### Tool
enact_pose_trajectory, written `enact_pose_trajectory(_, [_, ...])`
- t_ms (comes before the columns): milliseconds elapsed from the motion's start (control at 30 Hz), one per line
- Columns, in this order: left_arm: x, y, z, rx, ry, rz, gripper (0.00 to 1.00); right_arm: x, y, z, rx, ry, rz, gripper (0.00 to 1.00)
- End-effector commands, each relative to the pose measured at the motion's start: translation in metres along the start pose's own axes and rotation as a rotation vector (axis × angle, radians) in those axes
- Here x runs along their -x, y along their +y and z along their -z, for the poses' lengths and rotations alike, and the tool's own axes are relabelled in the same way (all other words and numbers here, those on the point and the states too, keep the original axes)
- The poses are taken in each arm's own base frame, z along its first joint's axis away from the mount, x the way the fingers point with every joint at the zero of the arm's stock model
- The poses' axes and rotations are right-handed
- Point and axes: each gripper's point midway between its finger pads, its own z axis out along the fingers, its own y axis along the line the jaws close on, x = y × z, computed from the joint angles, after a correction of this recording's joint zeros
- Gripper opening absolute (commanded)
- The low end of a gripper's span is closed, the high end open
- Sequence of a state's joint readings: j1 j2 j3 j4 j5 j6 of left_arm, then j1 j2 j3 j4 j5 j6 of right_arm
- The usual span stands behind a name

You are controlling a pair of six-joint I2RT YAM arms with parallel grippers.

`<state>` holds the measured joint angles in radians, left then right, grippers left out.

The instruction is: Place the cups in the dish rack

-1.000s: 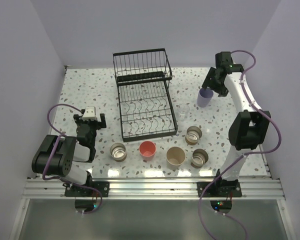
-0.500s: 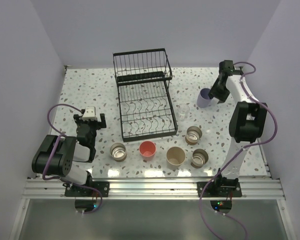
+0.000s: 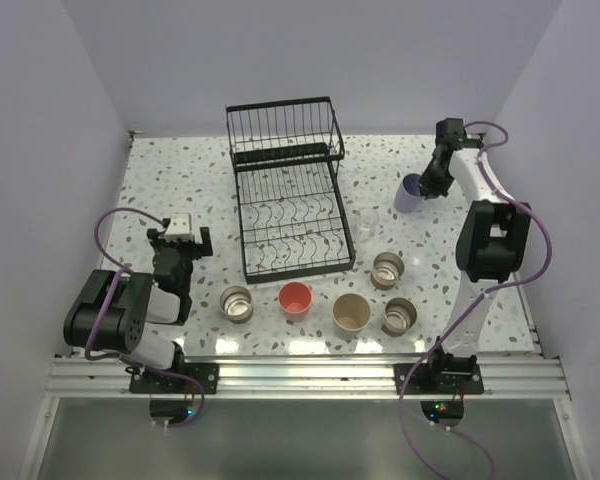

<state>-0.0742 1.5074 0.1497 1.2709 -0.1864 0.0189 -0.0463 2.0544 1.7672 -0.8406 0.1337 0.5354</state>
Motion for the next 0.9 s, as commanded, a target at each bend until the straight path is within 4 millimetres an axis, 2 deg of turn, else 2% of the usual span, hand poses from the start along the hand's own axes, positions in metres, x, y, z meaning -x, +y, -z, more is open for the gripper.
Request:
enact_pose_trajectory(0, [0.028, 0.004, -0.007, 0.023, -0.104, 0.027, 1.0, 0.013, 0.007, 0.009, 0.016, -0.025, 0.012, 0.0])
enact_pose_trajectory(100, [0.028, 0.004, -0.007, 0.023, -0.104, 0.026, 1.0, 0.033, 0.011, 0.03, 0.03, -0.078, 0.024, 0.0])
enact_pose_trajectory(167, [0.027, 0.004, -0.007, 0.023, -0.101, 0.025, 1.0, 0.034, 0.011, 0.04, 0.029, -0.071, 0.028, 0.0])
enact_pose_trajectory(200, [0.028, 0.004, -0.007, 0.023, -0.102, 0.025, 1.0, 0.04, 0.014, 0.052, 0.046, -0.095, 0.025, 0.0])
enact_pose_trajectory(333, [0.027, 0.005, -0.007, 0.024, -0.1, 0.025, 1.0, 0.045, 0.02, 0.082, 0.101, -0.122, 0.019, 0.0])
enact_pose_trajectory(400, [0.027, 0.004, -0.007, 0.023, -0.101, 0.025, 1.0, 0.041, 0.024, 0.094, 0.14, -0.116, 0.019, 0.0])
enact_pose_trajectory(533, [0.029, 0.005, -0.007, 0.023, -0.106, 0.023, 1.0, 0.038, 0.028, 0.129, 0.186, -0.15, 0.042, 0.0])
enact_pose_trajectory(567, [0.032, 0.003, -0.009, 0.017, -0.102, 0.017, 1.0, 0.039, 0.028, 0.135, 0.19, -0.158, 0.047, 0.0])
enact_pose_trajectory(600, [0.047, 0.001, -0.018, 0.011, -0.121, 0.017, 1.0, 0.043, 0.029, 0.144, 0.201, -0.175, 0.05, 0.0])
enact_pose_trajectory(633, [0.039, 0.002, -0.02, 0.015, -0.046, 0.008, 1.0, 0.046, 0.029, 0.153, 0.206, -0.191, 0.058, 0.0])
enact_pose_trajectory(667, [0.043, 0.006, -0.024, 0.045, -0.022, 0.017, 1.0, 0.049, 0.029, 0.159, 0.206, -0.205, 0.061, 0.0])
enact_pose_trajectory(700, [0.062, 0.013, -0.033, 0.09, -0.037, 0.051, 1.0, 0.058, 0.03, 0.173, 0.216, -0.241, 0.056, 0.0])
enact_pose_trajectory(733, [0.059, 0.024, -0.03, 0.168, 0.021, 0.104, 1.0, 0.06, 0.028, 0.18, 0.212, -0.25, 0.058, 0.0])
enact_pose_trajectory(767, [0.064, 0.027, -0.03, 0.19, 0.029, 0.136, 1.0, 0.063, 0.028, 0.191, 0.224, -0.271, 0.052, 0.0])
enact_pose_trajectory(833, [0.075, 0.025, -0.031, 0.202, 0.063, 0.214, 1.0, 0.064, 0.031, 0.204, 0.258, -0.292, 0.034, 0.0])
enact_pose_trajectory(867, [0.087, 0.021, -0.03, 0.176, 0.058, 0.239, 1.0, 0.063, 0.034, 0.214, 0.285, -0.301, 0.029, 0.0])
